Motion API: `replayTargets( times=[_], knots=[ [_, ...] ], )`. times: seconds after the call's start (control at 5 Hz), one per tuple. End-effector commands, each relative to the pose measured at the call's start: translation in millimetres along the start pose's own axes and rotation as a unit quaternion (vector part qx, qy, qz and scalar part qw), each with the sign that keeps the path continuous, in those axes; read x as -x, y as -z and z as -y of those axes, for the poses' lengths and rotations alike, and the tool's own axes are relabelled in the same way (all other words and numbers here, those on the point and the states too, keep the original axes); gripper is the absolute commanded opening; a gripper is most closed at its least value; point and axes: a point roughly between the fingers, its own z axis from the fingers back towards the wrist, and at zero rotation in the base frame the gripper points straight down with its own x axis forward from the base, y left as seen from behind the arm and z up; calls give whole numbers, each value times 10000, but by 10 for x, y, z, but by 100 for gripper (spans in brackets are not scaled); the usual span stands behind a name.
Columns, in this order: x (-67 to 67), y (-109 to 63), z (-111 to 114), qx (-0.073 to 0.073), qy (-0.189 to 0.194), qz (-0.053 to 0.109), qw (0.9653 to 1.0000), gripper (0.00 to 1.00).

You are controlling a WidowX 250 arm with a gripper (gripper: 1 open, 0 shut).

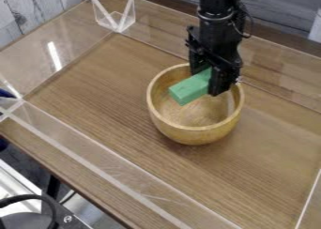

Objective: Remove the green block from inside the brown bowl and put it on the table

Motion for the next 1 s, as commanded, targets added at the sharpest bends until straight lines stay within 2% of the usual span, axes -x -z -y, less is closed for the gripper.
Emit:
replayTargets(
  times=[0.0,0.6,0.8],
  knots=[
    [-115,-138,-31,-137,43,264,9995,0],
    [-127,-147,-38,-157,26,294,9994,0],
    [-145,-226,-47,-186,19,347,9992,0]
  ],
)
